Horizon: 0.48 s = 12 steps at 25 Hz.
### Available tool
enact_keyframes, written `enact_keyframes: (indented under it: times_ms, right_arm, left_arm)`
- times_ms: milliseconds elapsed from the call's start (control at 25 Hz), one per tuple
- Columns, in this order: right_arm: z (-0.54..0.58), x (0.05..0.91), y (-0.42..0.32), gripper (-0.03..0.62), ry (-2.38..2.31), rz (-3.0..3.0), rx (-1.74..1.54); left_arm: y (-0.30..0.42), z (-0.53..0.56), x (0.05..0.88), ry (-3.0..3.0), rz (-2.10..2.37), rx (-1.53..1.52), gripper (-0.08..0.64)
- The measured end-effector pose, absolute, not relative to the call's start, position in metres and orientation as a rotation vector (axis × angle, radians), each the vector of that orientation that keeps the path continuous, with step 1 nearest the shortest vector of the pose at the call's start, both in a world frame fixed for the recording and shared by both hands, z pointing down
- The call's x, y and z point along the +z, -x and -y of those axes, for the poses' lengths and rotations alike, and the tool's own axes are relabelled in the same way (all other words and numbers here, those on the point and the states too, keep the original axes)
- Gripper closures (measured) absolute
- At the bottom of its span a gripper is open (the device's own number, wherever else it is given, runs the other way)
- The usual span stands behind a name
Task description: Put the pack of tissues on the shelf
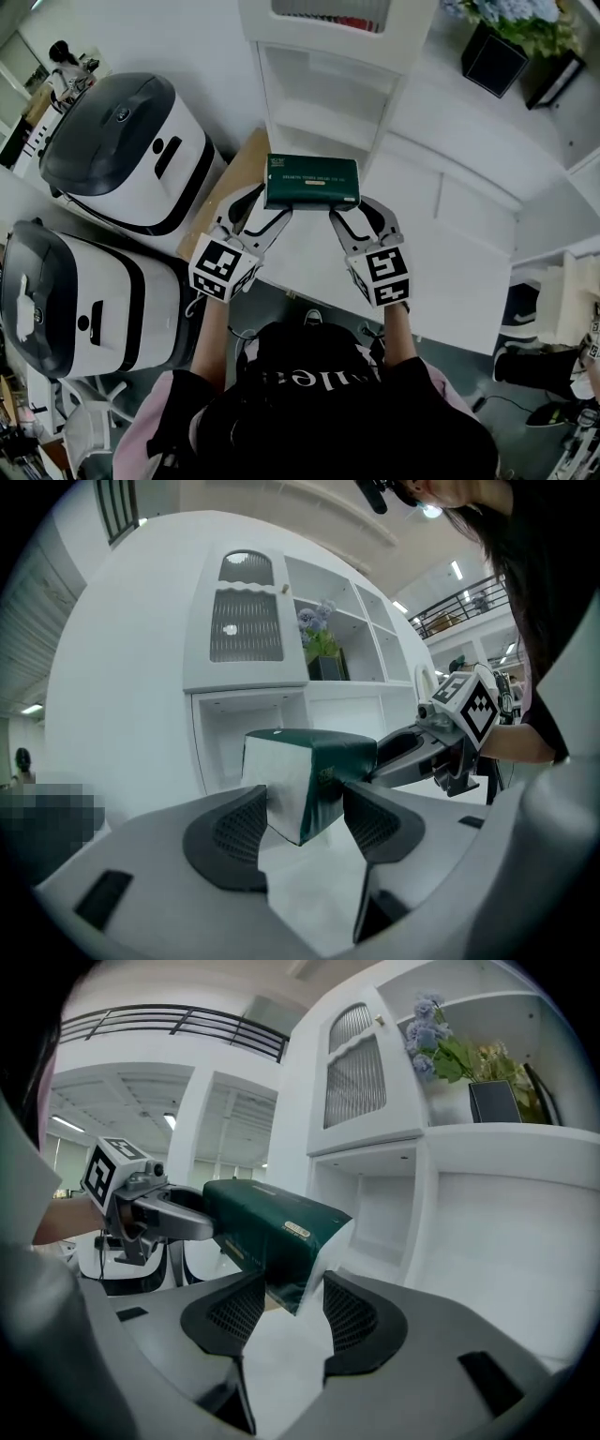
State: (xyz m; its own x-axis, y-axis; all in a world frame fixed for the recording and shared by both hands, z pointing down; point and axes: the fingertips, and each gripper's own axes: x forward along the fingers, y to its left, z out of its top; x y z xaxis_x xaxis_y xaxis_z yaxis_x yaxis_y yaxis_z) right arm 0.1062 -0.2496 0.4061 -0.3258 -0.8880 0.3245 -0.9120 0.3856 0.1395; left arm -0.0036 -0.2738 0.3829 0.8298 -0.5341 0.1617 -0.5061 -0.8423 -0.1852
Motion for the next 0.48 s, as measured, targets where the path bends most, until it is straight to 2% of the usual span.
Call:
enact_keyframes:
  times_ms: [480]
  right_arm:
    - [0.313,0.378,-0.138,0.373,-1.691,2.220,-0.006]
  left_arm:
    - [-0.032,0.346,0.362,2.857,-0.717,-0.260,0.294]
